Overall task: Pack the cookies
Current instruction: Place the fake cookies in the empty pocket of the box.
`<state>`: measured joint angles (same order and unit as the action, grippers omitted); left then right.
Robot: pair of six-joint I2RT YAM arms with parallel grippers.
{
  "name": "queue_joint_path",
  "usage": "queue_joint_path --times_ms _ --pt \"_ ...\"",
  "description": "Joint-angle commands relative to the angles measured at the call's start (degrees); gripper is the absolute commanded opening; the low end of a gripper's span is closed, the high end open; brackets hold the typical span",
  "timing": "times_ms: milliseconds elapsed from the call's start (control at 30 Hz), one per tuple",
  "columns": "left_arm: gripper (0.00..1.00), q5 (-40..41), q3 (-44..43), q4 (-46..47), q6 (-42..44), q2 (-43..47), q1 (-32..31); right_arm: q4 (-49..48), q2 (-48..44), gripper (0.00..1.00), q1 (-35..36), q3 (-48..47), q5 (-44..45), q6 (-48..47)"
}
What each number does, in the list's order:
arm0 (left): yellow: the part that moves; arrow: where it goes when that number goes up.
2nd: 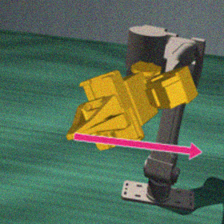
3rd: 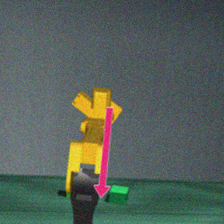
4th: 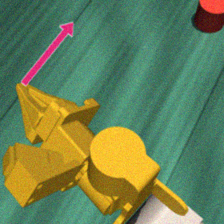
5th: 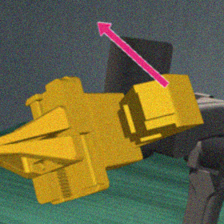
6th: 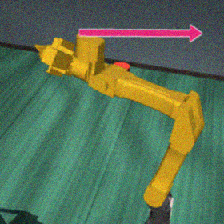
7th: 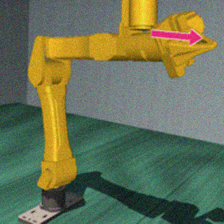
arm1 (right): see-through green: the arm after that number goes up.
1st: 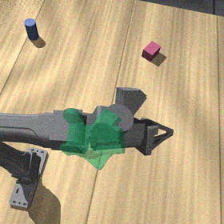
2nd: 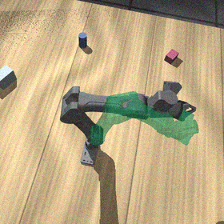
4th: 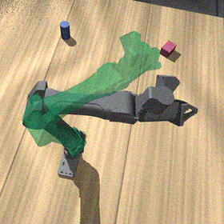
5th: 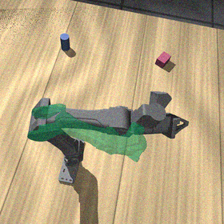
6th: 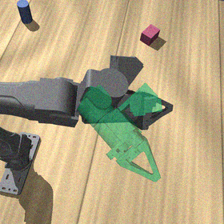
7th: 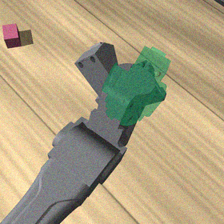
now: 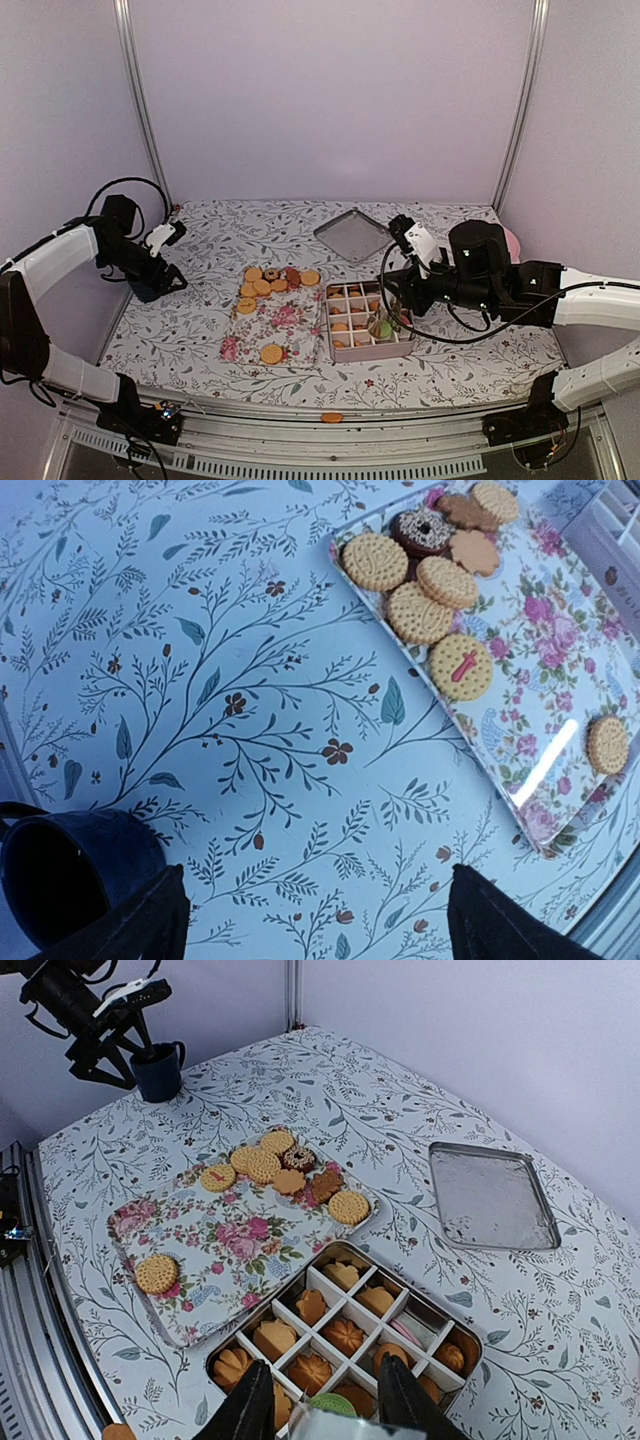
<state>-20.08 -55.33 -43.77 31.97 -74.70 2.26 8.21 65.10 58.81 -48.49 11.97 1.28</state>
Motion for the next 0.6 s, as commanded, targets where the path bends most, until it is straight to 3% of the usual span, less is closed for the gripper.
queue_joint_path --times_ms 0,367,567 --pt "0.90 -0.14 0.33 0.90 0.39 -0.86 -0.22 -2.05 0.80 0.38 -0.32 -2.40 0.87 -0.58" --pt "0.90 -0.12 0.40 0.88 0.60 -0.71 -0.33 -2.56 -0.15 0.32 -0.41 -3.63 1.08 -0.66" --pt "0.90 -0.22 -0.04 0.64 0.38 -0.82 -0.50 -2.32 4.21 0.32 -1.01 -7.18 -0.65 -3.75"
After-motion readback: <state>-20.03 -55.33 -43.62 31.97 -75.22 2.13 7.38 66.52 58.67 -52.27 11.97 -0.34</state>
